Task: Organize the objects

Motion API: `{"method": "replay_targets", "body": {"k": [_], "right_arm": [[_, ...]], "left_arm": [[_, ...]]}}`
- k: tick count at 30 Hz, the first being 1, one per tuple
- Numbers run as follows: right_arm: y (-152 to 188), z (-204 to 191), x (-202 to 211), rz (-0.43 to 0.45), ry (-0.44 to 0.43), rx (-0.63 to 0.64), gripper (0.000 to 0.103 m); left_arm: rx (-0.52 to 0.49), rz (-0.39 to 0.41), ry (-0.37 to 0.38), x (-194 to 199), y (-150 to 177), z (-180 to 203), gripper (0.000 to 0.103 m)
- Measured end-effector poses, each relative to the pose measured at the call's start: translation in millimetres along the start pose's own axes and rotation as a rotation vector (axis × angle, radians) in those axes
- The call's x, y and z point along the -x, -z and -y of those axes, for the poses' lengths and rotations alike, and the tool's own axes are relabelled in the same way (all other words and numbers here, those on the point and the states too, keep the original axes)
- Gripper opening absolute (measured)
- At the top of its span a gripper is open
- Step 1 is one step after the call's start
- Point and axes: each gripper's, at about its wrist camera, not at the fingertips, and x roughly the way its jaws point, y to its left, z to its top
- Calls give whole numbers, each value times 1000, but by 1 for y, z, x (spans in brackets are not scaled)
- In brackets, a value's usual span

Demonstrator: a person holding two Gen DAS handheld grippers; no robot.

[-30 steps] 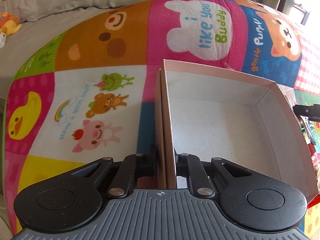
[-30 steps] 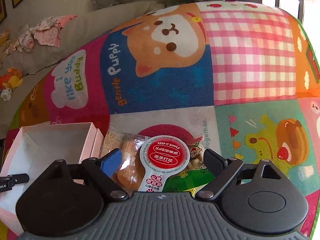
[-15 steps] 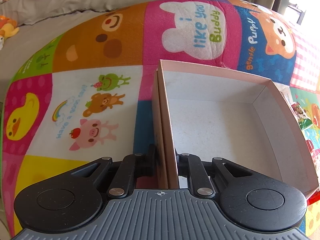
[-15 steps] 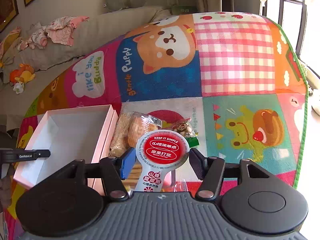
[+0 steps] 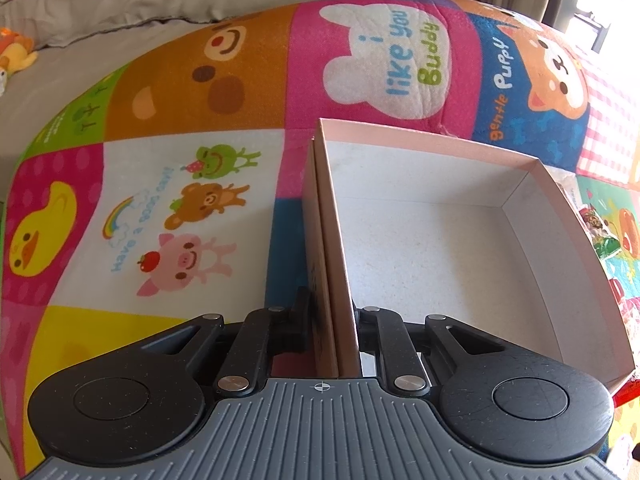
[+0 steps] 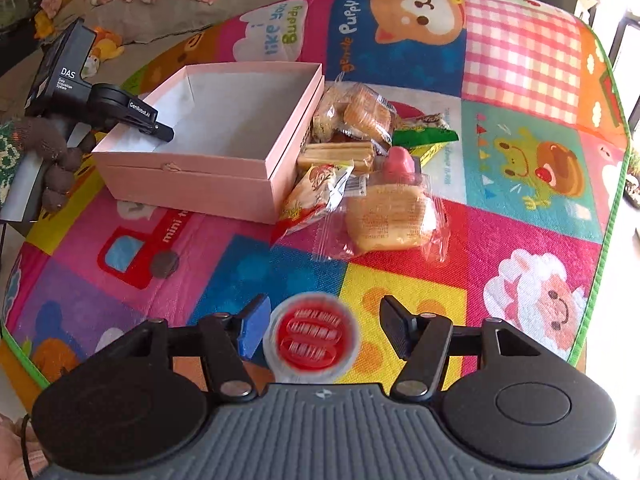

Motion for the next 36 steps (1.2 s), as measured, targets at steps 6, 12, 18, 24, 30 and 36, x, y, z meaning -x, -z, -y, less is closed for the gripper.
{"method": "replay_targets", "body": {"k": [6,12,18,24,30,36], "right_arm": [[-28,3,-21,70,-61,-67,67],[-38,7,-45,29,-71,-170,16],[-5,28,-29,-28,-8,-202,12],[25,28,-2,-34,32,-141,18],[2,15,-7,56,99,-152,80],[-4,35,-49,-8,84,-347,80]], "left_arm": [[2,-2,1,0,0,0,16],[1,-5,12,-1,-1,-1,17],[-8,1,9,-1,0,-1,16],[-27,3,-1,0,1,2,16],[-58,15,-9,1,4,5,16],[-61,0,7,4,6,2,18]]}}
